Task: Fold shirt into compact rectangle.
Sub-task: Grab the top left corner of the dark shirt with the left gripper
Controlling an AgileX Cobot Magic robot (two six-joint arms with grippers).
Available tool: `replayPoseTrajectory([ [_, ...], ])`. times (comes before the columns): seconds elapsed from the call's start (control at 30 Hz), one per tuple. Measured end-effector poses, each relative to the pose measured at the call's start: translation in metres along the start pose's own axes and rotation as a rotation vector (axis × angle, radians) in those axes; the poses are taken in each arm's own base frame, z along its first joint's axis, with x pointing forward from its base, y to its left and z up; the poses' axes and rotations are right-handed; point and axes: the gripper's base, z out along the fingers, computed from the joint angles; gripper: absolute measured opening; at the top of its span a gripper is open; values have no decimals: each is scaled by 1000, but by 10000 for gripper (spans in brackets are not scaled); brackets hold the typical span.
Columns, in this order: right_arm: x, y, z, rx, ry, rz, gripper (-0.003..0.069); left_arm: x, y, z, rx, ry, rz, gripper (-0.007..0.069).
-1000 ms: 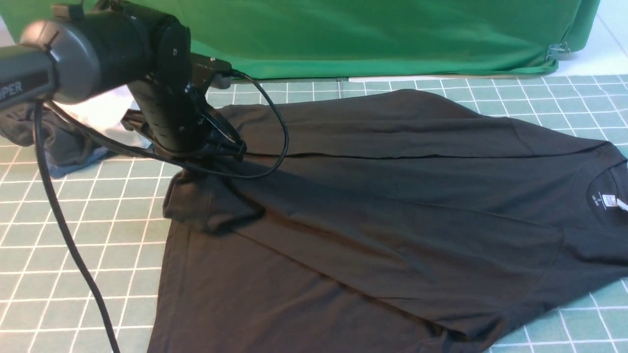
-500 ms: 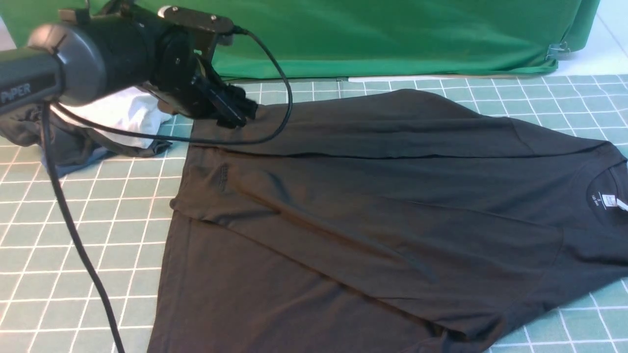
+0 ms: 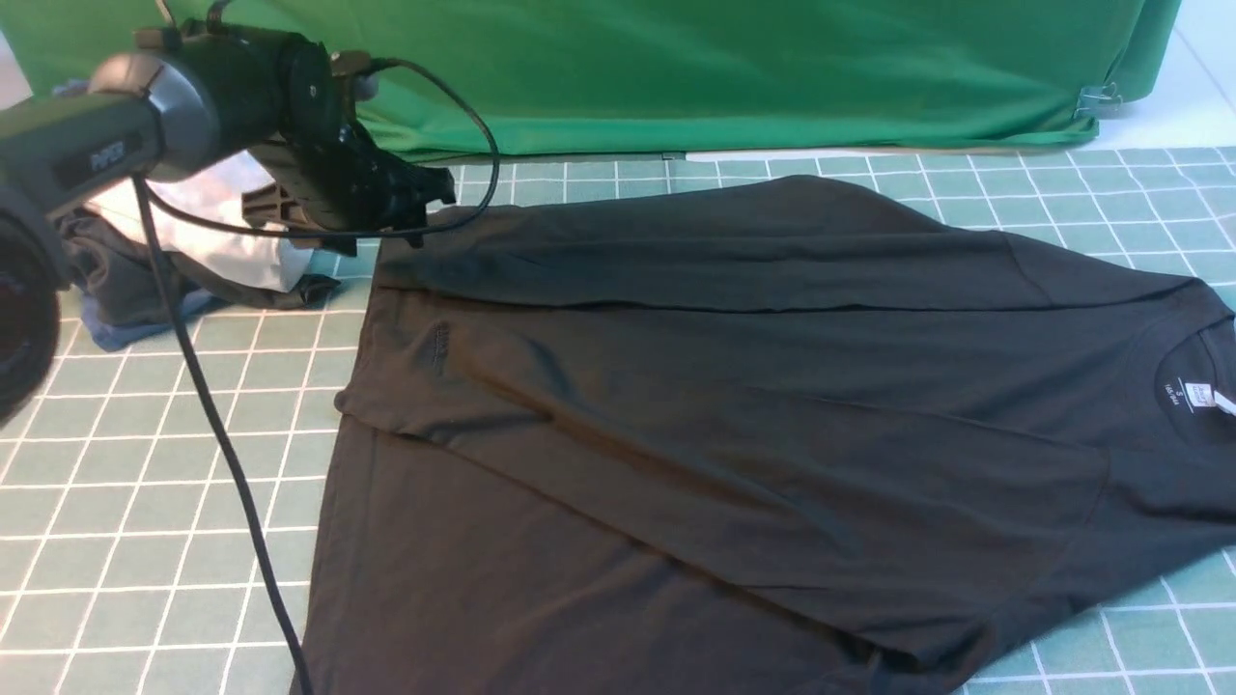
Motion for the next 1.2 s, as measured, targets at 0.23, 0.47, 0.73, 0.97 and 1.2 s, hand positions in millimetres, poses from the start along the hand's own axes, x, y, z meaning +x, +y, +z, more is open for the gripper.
replayPoseTrajectory([
  [0.23, 0, 0, 0, -1, 1, 0, 100, 5, -1, 15, 7, 18, 1, 419],
  [0.47, 0, 0, 0, -1, 2, 0, 102, 8, 0, 24, 6, 35, 12, 328],
  [0.73, 0, 0, 0, -1, 2, 0, 107, 5, -1, 21, 8, 42, 66, 31],
  [0.97, 0, 0, 0, -1, 3, 0, 113, -7, -4, 0, 12, 36, 113, 24],
  [1.2, 0, 0, 0, -1, 3, 0, 114, -9, -4, -5, 13, 34, 139, 26],
])
